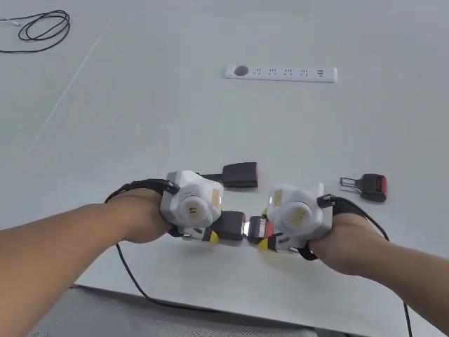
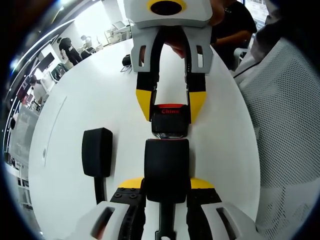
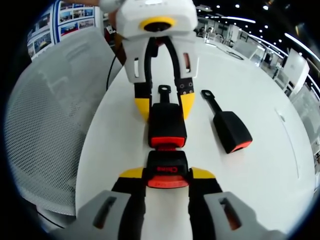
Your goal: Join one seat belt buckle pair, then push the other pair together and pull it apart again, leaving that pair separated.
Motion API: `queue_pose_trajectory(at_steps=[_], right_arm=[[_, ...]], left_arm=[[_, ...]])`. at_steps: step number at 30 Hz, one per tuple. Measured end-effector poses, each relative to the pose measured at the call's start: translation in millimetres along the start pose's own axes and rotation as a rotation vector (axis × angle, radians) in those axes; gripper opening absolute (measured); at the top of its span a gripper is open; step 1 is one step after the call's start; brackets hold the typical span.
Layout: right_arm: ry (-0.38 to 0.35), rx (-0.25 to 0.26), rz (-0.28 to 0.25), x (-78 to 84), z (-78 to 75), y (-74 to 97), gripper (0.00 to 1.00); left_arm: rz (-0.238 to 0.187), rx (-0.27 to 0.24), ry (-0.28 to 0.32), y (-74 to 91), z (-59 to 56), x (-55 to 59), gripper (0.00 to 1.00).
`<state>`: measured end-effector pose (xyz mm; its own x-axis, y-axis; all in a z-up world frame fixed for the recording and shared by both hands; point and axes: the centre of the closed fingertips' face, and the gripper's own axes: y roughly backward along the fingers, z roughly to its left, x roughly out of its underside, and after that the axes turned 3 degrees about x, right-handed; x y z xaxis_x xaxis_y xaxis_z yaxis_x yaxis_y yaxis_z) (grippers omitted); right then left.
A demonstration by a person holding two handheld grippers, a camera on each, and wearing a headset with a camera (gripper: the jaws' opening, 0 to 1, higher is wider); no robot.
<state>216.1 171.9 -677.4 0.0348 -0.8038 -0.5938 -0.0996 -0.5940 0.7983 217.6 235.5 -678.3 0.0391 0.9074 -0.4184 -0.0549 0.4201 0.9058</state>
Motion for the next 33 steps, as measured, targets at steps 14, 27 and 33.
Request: queue_pose_trajectory(at_steps=[14,27,33], right_arm=[[-0.043,-0.004,-0.04,-2.1,-0.2,1.1,0.34],[-0.056,0.02,-0.1,-25.1,-7.6,24.2,0.36],[-0.039,0.044,-0.095,-17.7,-20.4,35.4,0.34]], left_arm=[[-0.003,0.001,0.02,0.3,1.0,1.2,0.33],[-0.058,-0.033,-0.004,30.9,14.4,-25.5,0.37],[-0.076,-0.088,0.005,36.4,40.2,-33.6,0.38]])
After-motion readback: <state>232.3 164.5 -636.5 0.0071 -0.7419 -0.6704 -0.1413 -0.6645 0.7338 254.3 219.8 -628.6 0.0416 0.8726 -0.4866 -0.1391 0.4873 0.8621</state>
